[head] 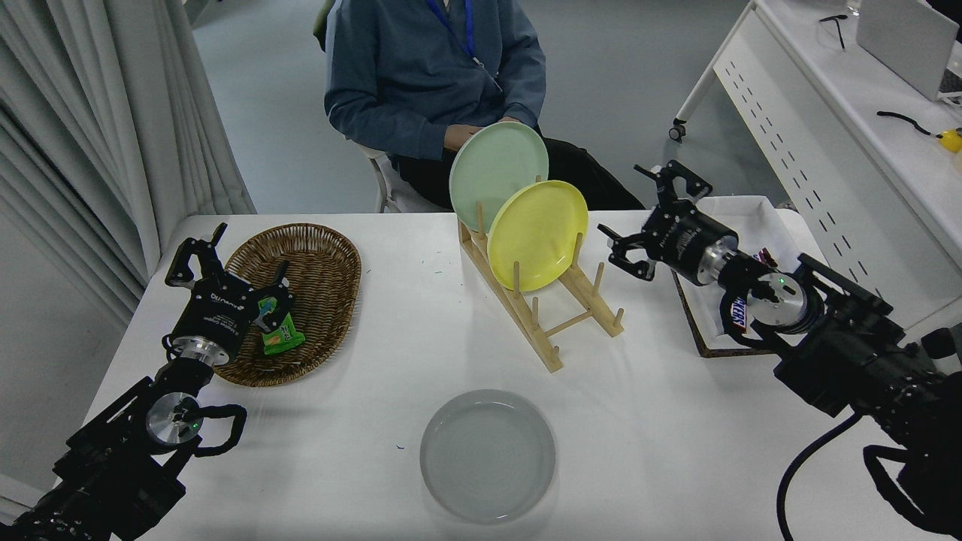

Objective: Place the plate on the table

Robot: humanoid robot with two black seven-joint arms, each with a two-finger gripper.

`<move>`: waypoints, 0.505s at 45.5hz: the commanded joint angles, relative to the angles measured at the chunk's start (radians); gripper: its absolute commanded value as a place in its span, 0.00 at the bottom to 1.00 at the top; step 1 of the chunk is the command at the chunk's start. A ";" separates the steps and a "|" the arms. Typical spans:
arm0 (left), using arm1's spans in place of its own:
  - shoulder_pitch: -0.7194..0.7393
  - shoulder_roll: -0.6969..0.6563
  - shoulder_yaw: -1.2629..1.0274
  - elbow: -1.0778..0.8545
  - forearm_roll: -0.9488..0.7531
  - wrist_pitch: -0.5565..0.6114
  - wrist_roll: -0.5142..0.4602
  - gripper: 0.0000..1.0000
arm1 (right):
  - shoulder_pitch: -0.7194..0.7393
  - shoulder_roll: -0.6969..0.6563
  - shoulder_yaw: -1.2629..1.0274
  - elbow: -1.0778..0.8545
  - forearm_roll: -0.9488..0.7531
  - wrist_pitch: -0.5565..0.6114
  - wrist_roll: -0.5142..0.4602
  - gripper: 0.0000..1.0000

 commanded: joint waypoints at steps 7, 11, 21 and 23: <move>0.000 0.000 0.000 -0.001 0.000 0.000 0.000 1.00 | -0.115 -0.051 0.168 0.002 -0.030 0.057 0.061 0.99; 0.000 0.000 0.000 0.001 0.000 0.000 0.000 1.00 | -0.157 -0.063 0.210 0.004 -0.037 0.096 0.061 0.99; 0.000 0.000 0.000 -0.001 0.000 0.000 0.000 1.00 | -0.267 -0.113 0.267 0.087 -0.082 0.170 0.061 0.99; 0.000 0.000 0.000 0.001 0.000 0.000 0.000 1.00 | -0.290 -0.118 0.288 0.114 -0.104 0.170 0.061 0.99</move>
